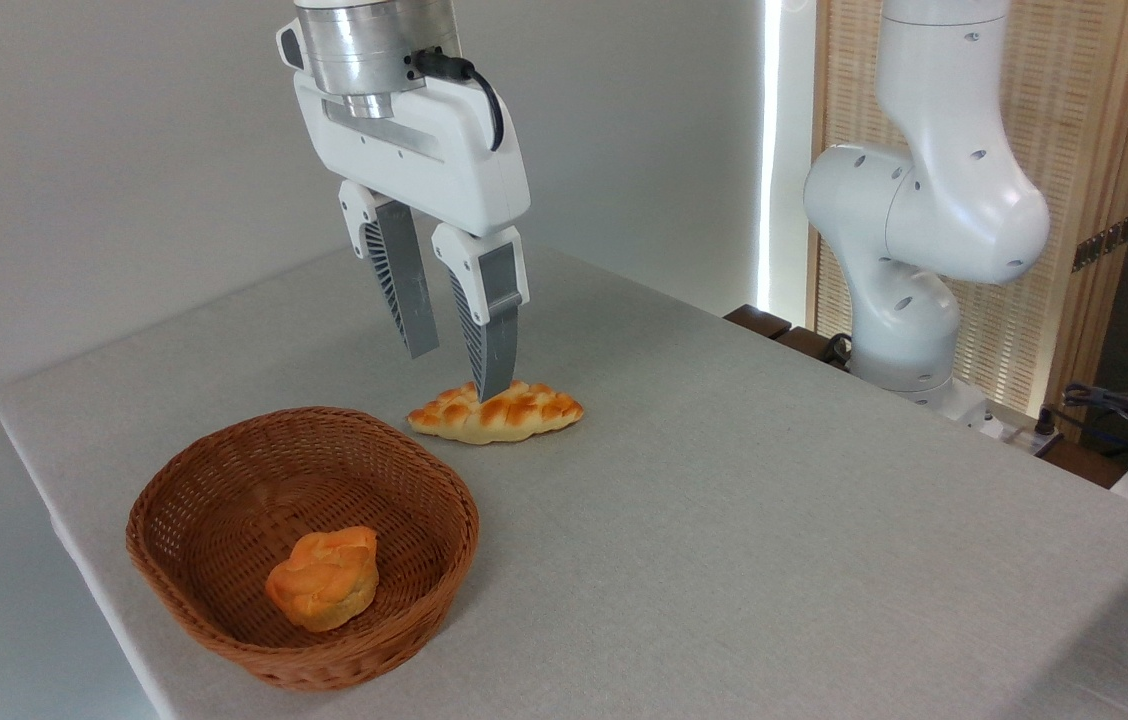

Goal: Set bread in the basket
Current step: 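Lower the open gripper down onto the croissant-shaped bread roll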

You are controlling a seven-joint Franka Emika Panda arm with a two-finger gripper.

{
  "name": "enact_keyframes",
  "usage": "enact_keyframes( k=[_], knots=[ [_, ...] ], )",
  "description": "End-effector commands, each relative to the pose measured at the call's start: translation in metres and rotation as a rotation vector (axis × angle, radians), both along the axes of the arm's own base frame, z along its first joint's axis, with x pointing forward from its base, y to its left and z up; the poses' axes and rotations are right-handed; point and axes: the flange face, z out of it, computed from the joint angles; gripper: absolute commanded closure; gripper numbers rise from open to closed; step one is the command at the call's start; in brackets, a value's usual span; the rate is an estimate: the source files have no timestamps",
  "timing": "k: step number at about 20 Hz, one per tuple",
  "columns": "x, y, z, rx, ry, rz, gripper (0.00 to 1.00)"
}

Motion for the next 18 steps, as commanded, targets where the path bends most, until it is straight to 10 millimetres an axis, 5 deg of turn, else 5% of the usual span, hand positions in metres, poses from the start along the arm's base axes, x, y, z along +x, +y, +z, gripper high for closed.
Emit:
enact_keyframes(
  k=[1,13,18],
  knots=[
    [0.003,0.002,0.003,-0.003,0.001,0.018,0.00],
    [-0.002,-0.009,-0.009,-0.023,0.027,0.007,0.00],
    [-0.031,-0.016,-0.021,-0.076,-0.009,0.008,0.00]
  ],
)
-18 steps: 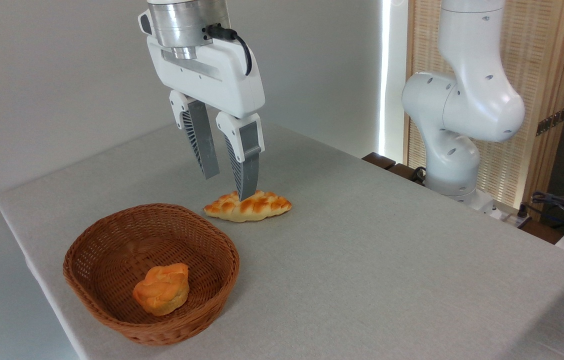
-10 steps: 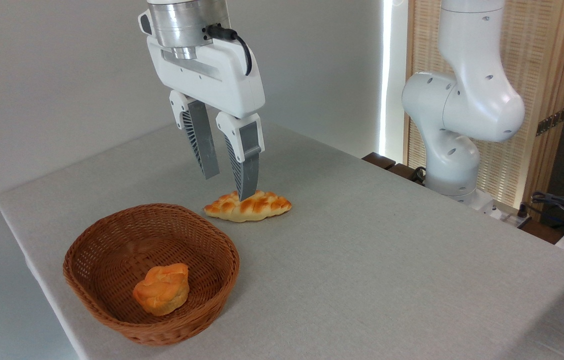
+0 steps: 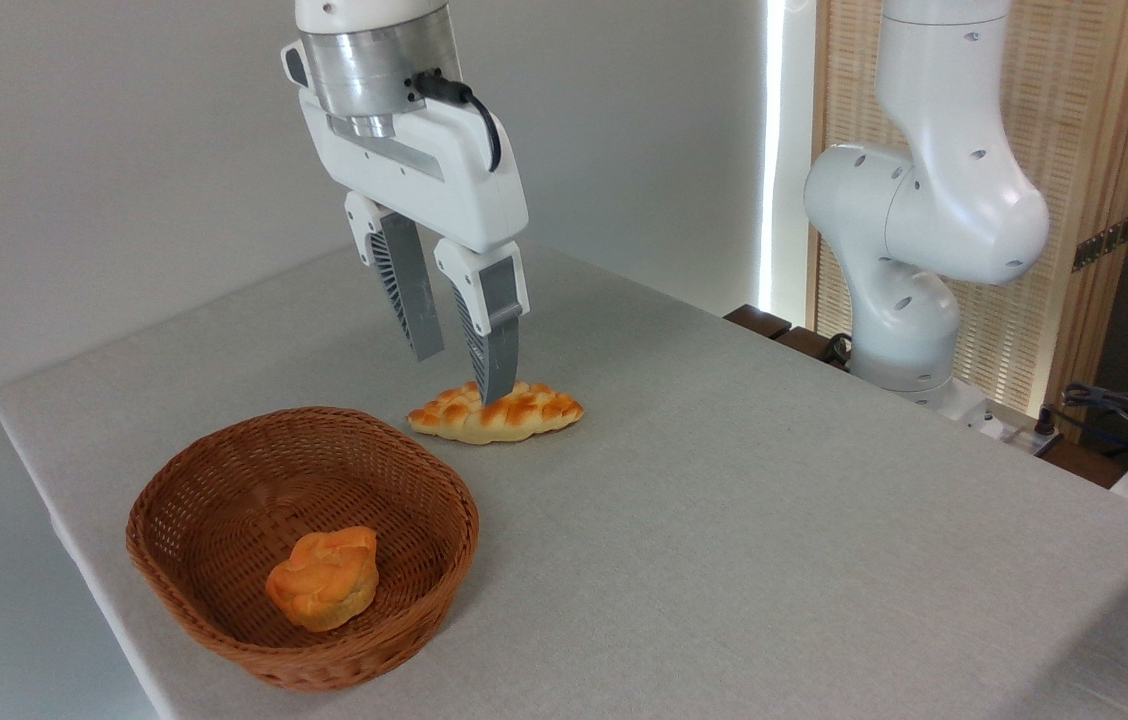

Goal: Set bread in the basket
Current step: 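Lower the open gripper down onto the croissant-shaped bread roll, then close the gripper on the middle of the bread roll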

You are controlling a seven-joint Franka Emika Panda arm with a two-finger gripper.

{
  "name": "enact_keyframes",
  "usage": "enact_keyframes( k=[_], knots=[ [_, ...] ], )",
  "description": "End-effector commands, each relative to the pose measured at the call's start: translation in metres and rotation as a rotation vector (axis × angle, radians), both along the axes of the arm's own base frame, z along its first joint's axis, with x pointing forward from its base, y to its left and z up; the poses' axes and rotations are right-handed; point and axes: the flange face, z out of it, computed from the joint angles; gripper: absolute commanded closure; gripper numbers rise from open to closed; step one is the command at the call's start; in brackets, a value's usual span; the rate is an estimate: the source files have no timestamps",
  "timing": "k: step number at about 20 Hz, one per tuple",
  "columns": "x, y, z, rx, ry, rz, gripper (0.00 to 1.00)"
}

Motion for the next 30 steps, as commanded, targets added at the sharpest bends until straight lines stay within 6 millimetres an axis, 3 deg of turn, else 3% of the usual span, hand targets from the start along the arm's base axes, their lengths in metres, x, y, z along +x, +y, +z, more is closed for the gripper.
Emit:
enact_keyframes(
  k=[1,5,13,19,25,30],
  knots=[
    [-0.032,-0.012,-0.011,-0.068,-0.042,0.018,0.00],
    [-0.050,-0.064,-0.038,-0.071,-0.007,-0.084,0.00],
    [-0.069,-0.122,-0.083,-0.085,0.025,-0.209,0.00],
    [-0.084,-0.149,-0.122,-0.082,0.061,-0.467,0.00],
    [-0.097,-0.175,-0.170,-0.073,0.084,-0.537,0.00],
    [-0.097,-0.175,-0.179,-0.065,0.087,-0.552,0.00]
  ],
)
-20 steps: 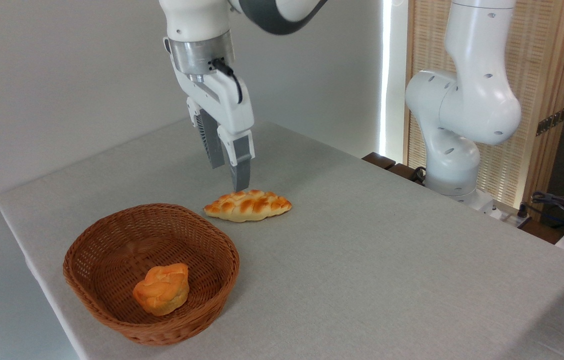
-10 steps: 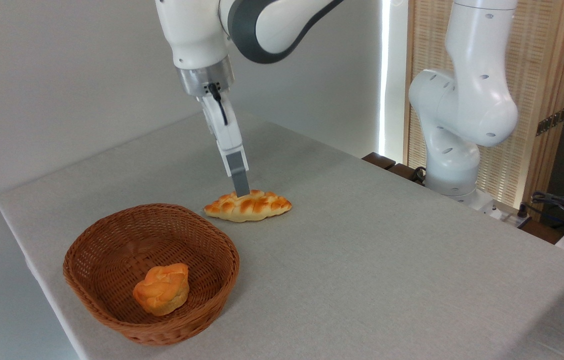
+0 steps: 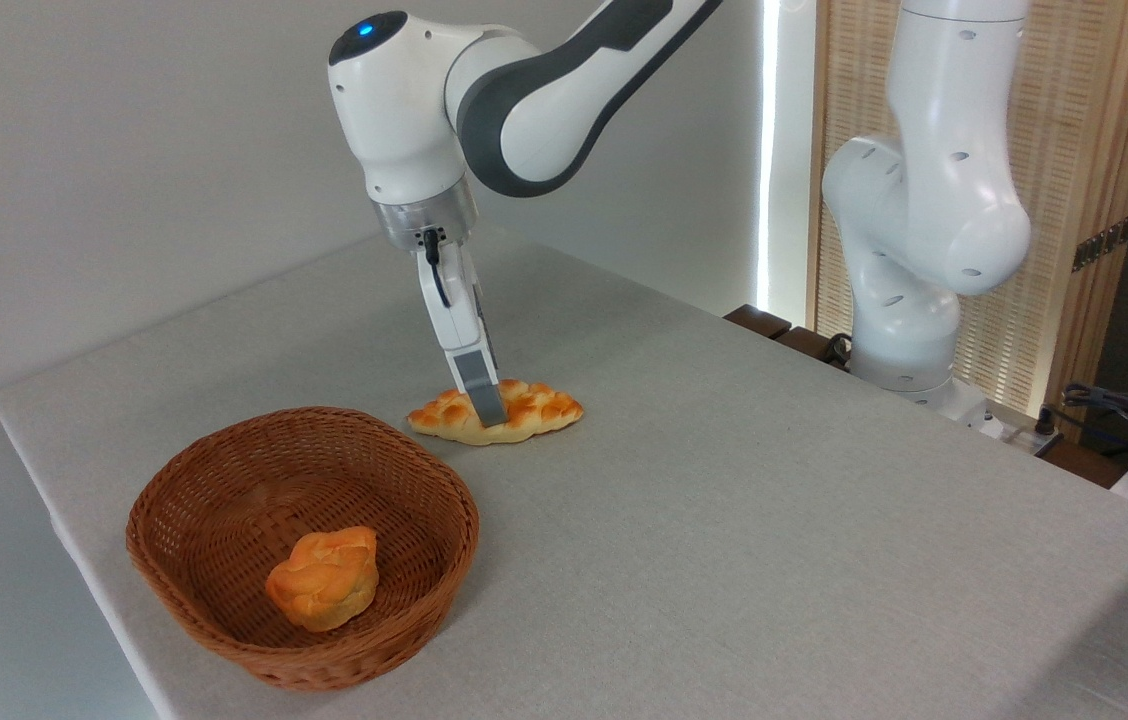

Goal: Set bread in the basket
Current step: 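Close the gripper on the middle of the bread roll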

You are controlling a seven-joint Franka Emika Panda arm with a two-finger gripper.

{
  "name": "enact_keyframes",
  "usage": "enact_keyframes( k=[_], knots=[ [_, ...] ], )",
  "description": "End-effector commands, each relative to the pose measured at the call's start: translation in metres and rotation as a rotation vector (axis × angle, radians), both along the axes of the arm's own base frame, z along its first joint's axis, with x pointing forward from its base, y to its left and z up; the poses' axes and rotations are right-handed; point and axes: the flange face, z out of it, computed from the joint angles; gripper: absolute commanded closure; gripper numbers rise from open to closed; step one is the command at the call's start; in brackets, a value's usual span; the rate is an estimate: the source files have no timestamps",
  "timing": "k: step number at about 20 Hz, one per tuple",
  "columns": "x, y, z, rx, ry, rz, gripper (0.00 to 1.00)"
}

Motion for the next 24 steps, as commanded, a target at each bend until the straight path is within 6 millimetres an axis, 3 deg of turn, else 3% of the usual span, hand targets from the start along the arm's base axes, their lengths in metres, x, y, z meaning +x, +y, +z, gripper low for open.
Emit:
enact_keyframes(
  k=[1,8,11,17,20,24],
  knots=[
    [-0.001,0.002,-0.004,-0.010,-0.009,-0.036,0.00],
    [-0.002,0.006,-0.017,0.024,-0.014,-0.066,0.00],
    [-0.002,0.006,-0.017,0.023,-0.017,-0.066,0.16],
    [-0.002,0.006,-0.017,0.023,-0.017,-0.066,0.70],
    [-0.002,0.006,-0.017,0.023,-0.019,-0.066,0.76],
    [-0.002,0.006,-0.016,0.022,-0.020,-0.066,0.77]
  ],
)
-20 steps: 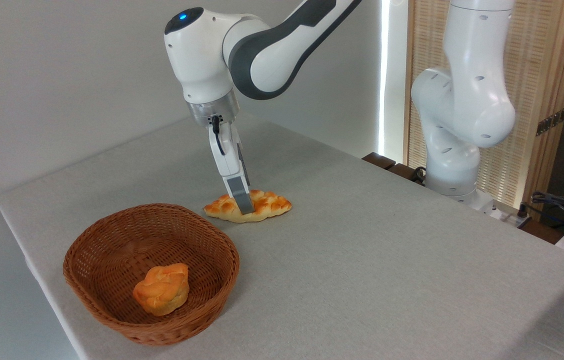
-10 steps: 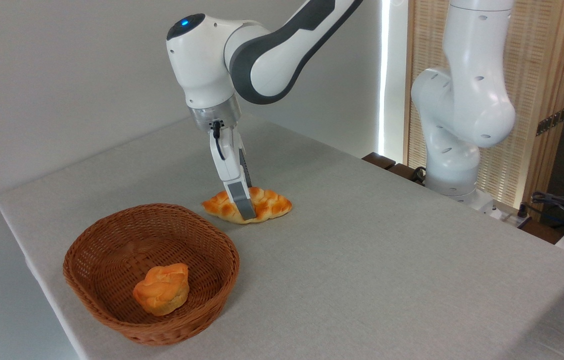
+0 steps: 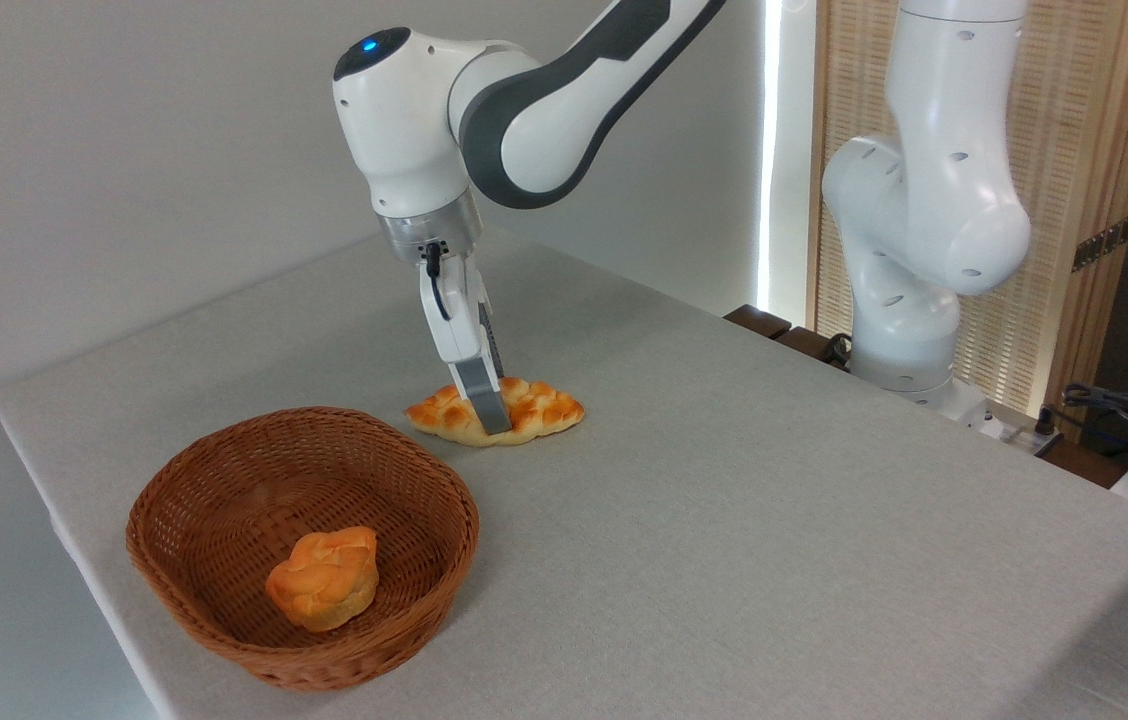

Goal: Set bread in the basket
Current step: 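Close the gripper on the middle of the bread roll, then lift the bread roll and carry it over the wicker basket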

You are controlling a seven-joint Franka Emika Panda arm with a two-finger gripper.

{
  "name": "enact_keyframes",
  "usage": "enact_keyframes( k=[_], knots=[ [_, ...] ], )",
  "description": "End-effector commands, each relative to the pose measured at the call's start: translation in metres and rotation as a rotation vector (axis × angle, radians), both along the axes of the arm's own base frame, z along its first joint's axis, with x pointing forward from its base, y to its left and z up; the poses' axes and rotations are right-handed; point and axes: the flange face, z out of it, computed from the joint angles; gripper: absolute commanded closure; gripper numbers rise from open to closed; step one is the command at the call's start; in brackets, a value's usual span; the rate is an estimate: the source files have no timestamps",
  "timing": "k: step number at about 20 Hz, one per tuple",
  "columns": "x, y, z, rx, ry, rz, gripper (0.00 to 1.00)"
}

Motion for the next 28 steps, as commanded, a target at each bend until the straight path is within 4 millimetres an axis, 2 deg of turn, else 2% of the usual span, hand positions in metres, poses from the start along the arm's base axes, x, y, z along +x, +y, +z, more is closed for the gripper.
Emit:
enact_keyframes(
  k=[1,6,10,12,15,17,19,21,24,26,28],
  knots=[
    [-0.002,0.002,-0.005,-0.003,-0.012,-0.017,0.77],
    [-0.003,0.002,-0.004,0.000,-0.006,-0.016,0.80],
    [-0.004,0.003,0.005,0.006,0.011,-0.015,0.81],
    [-0.001,-0.001,0.029,0.015,0.036,-0.016,0.81],
    [0.001,-0.005,0.093,0.025,0.101,-0.033,0.80],
    [0.006,-0.004,0.128,0.005,0.070,-0.024,0.80],
    [0.017,0.003,0.145,-0.011,0.032,0.034,0.80],
    [0.038,0.029,0.157,-0.038,-0.018,0.179,0.79],
    [0.062,0.034,0.151,-0.061,-0.097,0.338,0.79],
    [0.090,0.048,0.148,-0.084,-0.147,0.456,0.79],
    [0.114,0.042,0.142,-0.078,-0.155,0.498,0.79]
  ],
)
